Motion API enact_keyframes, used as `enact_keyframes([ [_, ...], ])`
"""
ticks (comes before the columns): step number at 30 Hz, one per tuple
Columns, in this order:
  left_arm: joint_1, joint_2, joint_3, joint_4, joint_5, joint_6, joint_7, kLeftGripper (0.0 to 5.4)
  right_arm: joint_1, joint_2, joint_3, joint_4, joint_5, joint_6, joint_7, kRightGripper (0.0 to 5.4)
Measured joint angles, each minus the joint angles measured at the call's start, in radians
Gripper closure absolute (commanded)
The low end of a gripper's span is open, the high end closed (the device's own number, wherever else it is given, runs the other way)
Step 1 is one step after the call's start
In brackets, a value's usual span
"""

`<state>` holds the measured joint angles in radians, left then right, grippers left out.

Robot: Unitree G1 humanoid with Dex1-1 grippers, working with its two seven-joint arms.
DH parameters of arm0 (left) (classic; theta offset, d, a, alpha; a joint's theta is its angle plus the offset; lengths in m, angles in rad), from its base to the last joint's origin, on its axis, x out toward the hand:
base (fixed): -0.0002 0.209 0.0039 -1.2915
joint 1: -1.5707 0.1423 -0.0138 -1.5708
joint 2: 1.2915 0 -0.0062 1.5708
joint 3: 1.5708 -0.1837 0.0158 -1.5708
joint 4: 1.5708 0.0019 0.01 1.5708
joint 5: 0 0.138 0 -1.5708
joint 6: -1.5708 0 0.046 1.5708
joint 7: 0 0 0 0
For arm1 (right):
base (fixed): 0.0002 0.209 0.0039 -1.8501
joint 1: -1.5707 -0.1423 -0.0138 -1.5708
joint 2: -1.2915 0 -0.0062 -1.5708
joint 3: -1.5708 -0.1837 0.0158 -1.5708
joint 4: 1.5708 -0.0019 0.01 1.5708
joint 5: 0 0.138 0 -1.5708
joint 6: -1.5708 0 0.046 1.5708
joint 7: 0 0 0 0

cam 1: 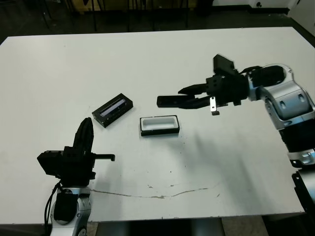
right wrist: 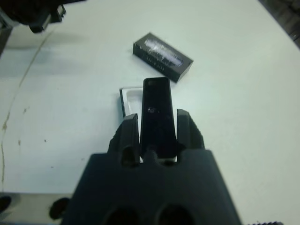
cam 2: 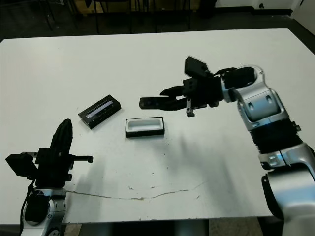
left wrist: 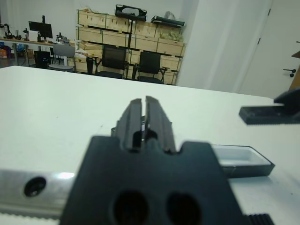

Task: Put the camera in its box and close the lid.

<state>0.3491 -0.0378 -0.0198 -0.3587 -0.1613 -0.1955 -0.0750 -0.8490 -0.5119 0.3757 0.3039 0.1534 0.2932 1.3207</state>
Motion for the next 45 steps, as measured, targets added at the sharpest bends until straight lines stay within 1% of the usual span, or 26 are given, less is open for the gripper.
enact_keyframes([
  [6, 0.001, -0.001, -0.006, 0.001, 0.001, 0.000, 0.008, 5.40, -0.007, 0.025, 0.033, 0.036, -0.066, -0.094, 0.013, 4.80],
  [11, 0.001, -0.001, -0.011, 0.003, -0.009, 0.000, 0.006, 5.40, -0.007, 0.049, 0.053, 0.062, -0.110, -0.118, 0.013, 4.80],
  [16, 0.002, -0.002, -0.016, 0.003, 0.004, 0.000, 0.019, 5.40, -0.008, 0.058, 0.056, 0.101, -0.141, -0.162, 0.013, 4.80],
  [23, 0.004, -0.002, -0.018, 0.003, -0.004, 0.000, 0.023, 5.40, -0.013, 0.076, 0.060, 0.141, -0.183, -0.187, 0.013, 4.80],
  [31, 0.004, -0.003, -0.022, 0.006, -0.008, -0.001, 0.023, 5.40, -0.026, 0.087, 0.060, 0.179, -0.204, -0.224, 0.019, 4.80],
  [45, 0.006, -0.004, -0.029, 0.009, -0.010, -0.002, 0.027, 5.40, -0.063, 0.101, 0.065, 0.235, -0.221, -0.226, 0.062, 4.80],
])
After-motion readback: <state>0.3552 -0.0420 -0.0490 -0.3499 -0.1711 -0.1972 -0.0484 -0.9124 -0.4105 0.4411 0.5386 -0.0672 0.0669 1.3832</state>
